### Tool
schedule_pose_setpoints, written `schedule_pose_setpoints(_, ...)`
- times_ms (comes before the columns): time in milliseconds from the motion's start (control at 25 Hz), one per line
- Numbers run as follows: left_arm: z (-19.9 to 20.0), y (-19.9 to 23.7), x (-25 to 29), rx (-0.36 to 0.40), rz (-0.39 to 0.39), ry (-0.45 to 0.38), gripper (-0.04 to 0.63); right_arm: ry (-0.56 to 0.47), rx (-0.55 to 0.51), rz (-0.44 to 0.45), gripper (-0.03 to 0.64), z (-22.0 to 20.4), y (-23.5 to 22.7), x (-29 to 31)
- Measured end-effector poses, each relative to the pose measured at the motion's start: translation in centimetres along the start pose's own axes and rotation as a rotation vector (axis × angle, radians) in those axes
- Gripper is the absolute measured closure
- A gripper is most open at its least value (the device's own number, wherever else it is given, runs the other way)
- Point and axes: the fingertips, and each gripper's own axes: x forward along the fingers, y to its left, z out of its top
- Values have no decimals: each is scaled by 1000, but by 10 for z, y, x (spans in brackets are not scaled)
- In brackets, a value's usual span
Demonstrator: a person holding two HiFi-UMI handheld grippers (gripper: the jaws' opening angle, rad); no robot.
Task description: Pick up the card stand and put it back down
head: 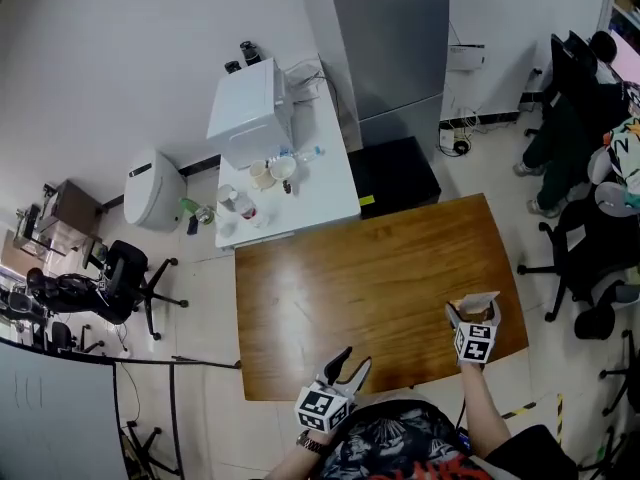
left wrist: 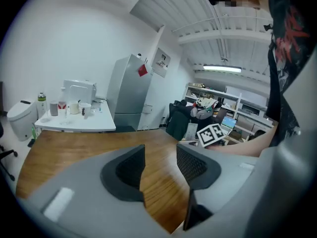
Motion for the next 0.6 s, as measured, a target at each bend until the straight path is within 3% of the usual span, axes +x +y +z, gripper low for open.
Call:
schedule_pose_setpoints(120, 17, 14, -6, 7, 10, -49, 384, -94, 67, -7, 77, 34, 19, -54)
schedule_pose_setpoints(320, 22, 24, -18, 1, 19, -59, 383, -198, 20, 29, 77, 73, 49, -115)
schedule_pose_setpoints(600, 25, 22, -26, -13, -3, -90, 387, -238, 3, 39, 77, 75, 68, -136)
